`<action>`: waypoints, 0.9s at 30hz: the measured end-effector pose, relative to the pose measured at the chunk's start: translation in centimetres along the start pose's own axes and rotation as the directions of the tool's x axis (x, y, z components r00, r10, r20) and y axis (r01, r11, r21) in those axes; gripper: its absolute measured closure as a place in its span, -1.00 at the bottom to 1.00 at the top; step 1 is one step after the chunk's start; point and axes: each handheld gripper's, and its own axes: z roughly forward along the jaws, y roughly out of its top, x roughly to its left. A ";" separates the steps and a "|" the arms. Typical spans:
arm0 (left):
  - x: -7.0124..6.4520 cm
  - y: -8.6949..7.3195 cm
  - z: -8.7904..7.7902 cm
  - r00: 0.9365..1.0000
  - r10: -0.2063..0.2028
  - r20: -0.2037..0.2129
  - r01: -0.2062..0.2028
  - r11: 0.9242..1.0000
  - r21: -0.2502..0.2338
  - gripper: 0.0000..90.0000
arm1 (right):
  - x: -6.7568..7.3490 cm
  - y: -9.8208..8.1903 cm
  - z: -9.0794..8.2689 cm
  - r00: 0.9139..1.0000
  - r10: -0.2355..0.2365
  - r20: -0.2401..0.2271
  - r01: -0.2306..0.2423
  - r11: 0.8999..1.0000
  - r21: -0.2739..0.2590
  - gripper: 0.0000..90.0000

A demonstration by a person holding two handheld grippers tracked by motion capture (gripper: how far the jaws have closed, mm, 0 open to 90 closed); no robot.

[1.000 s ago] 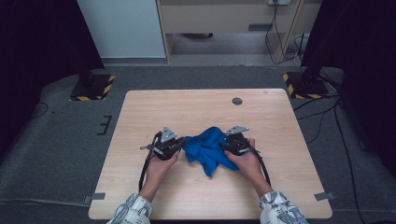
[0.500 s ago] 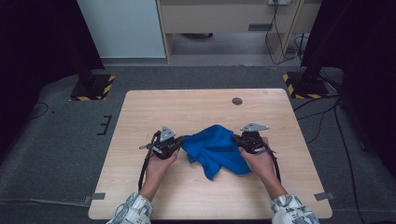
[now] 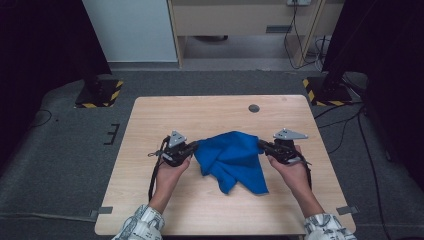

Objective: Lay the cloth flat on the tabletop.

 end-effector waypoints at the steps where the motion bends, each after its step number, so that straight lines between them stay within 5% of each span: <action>1: 0.0 0.0 0.0 1.000 0.000 0.000 0.000 1.000 0.000 0.90 | 0.0 0.0 0.0 1.000 0.000 0.000 0.000 1.000 0.000 0.94; 27: 0.6 2.6 0.8 1.000 0.024 0.017 -0.024 1.000 -0.012 0.93 | -1.7 1.7 -1.2 1.000 0.005 -0.023 -0.006 0.999 -0.051 0.93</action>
